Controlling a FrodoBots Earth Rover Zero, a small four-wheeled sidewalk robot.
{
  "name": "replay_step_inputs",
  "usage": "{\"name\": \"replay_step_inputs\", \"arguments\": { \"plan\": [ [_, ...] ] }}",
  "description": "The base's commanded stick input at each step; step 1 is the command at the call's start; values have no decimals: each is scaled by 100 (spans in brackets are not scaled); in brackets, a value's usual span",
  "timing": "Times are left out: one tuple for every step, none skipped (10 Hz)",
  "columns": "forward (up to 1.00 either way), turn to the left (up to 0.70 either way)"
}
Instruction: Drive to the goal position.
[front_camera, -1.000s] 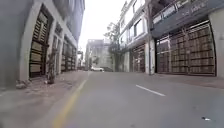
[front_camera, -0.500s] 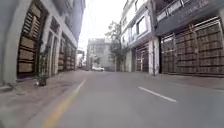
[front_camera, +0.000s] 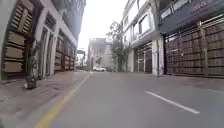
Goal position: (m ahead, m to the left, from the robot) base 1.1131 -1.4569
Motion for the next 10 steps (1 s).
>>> {"name": "replay_step_inputs", "arguments": {
  "plan": [
    [100, 40],
    [100, 40],
    [100, 40],
    [100, 11],
    [100, 0],
    [100, 0],
    [100, 0],
    [100, 0],
    [100, 0],
    [100, 0]
  ]
}}
